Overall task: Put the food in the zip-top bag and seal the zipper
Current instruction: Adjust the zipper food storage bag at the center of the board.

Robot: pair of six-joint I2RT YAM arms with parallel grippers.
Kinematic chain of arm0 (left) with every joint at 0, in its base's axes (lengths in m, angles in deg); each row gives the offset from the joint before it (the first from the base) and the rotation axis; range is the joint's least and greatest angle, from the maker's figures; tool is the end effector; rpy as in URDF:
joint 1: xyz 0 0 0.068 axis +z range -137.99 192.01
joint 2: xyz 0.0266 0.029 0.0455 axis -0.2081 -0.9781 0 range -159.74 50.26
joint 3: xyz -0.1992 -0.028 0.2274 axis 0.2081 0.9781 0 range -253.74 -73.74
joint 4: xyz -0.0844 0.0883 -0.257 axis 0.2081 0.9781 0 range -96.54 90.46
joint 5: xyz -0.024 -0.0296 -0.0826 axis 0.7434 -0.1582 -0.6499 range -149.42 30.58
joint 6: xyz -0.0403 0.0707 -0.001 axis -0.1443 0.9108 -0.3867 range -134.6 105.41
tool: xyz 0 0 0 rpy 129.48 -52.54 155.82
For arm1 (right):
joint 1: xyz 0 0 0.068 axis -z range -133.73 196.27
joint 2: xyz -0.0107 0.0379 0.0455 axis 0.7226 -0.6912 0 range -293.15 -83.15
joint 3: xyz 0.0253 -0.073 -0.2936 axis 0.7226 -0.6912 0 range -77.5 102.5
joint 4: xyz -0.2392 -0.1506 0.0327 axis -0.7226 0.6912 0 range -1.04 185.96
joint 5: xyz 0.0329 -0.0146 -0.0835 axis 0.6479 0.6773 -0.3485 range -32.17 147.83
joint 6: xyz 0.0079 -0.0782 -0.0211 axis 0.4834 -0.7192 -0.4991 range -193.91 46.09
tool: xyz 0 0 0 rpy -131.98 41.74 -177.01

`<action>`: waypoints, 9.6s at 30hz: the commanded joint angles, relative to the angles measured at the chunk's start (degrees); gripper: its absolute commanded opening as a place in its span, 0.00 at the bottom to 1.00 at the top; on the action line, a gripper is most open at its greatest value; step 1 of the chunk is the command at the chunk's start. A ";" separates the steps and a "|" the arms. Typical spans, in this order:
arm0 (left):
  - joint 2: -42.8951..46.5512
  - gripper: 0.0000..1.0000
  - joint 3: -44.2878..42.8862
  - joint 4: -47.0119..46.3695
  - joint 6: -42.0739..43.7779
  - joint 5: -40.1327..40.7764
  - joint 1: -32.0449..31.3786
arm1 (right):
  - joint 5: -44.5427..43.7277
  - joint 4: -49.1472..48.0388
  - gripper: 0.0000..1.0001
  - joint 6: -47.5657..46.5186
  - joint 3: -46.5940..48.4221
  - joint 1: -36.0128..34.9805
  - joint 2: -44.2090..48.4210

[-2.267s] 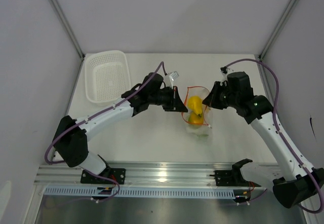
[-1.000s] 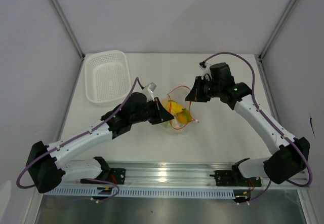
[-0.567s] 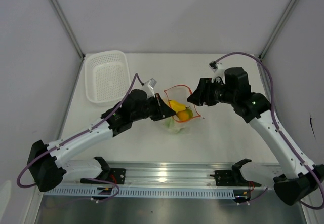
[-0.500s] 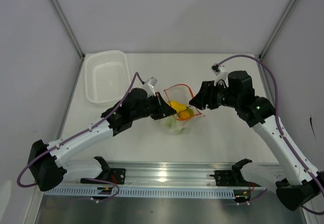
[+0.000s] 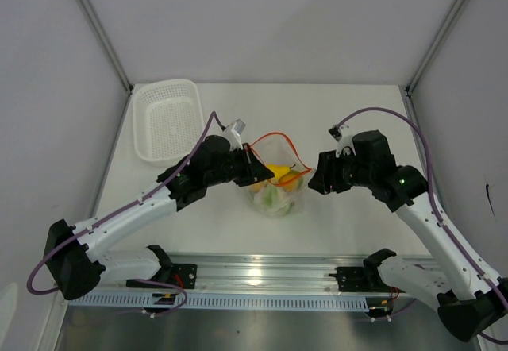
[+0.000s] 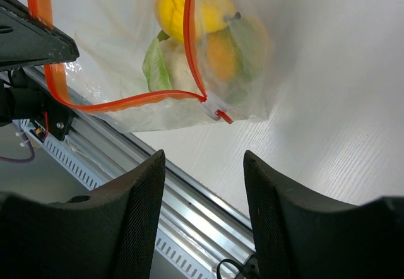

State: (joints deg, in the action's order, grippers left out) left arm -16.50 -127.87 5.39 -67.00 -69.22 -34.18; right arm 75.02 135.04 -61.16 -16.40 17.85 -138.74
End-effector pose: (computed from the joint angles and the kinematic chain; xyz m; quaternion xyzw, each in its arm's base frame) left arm 0.2059 -0.2322 0.3252 0.0007 0.8395 -0.4552 0.2967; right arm 0.1860 0.1245 0.3511 -0.1844 0.8813 0.2725 0.3392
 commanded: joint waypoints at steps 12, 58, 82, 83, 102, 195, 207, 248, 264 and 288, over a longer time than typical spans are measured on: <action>0.67 0.01 0.16 -2.25 2.39 -6.10 2.07 | 0.20 -7.14 0.53 -4.75 1.57 -0.32 -4.70; 10.40 0.48 3.24 -0.23 10.29 -1.12 6.56 | 12.43 -18.23 0.00 -11.87 1.38 -4.08 -5.40; 9.92 0.99 -2.12 -18.42 42.73 -47.81 3.57 | 23.76 4.01 0.00 -15.04 16.60 -14.29 -5.05; 9.03 0.99 -2.30 -18.17 43.17 -49.16 3.48 | 23.94 4.01 0.00 -14.86 16.42 -14.29 -4.88; -0.73 0.98 -4.67 -6.22 50.55 -43.74 -2.76 | 23.50 3.13 0.00 -14.42 15.36 -14.91 -6.19; -9.52 0.01 -7.40 -1.81 33.86 -50.22 3.83 | 11.11 -26.91 0.33 2.98 -10.64 -14.82 5.41; -10.23 0.01 -6.08 -5.59 31.84 -53.13 4.18 | 11.55 -30.97 0.00 0.60 -12.67 -14.46 5.14; 4.00 0.57 0.87 -16.67 40.53 -28.26 -1.17 | 15.59 -28.17 0.00 8.69 -11.01 -12.18 4.01; 5.59 0.57 2.98 -15.70 46.51 -20.70 -4.96 | 18.14 -27.19 0.00 11.50 -6.78 -12.18 2.51; 2.09 0.00 -1.24 -8.85 43.79 -26.30 -4.61 | 17.79 -24.56 0.08 7.30 -7.23 -11.57 3.91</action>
State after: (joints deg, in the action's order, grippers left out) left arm -12.72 -125.77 -5.89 -22.30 -92.34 -38.71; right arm 92.13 111.44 -51.30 -25.82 5.91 -136.54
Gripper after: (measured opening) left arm 0.048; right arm 0.042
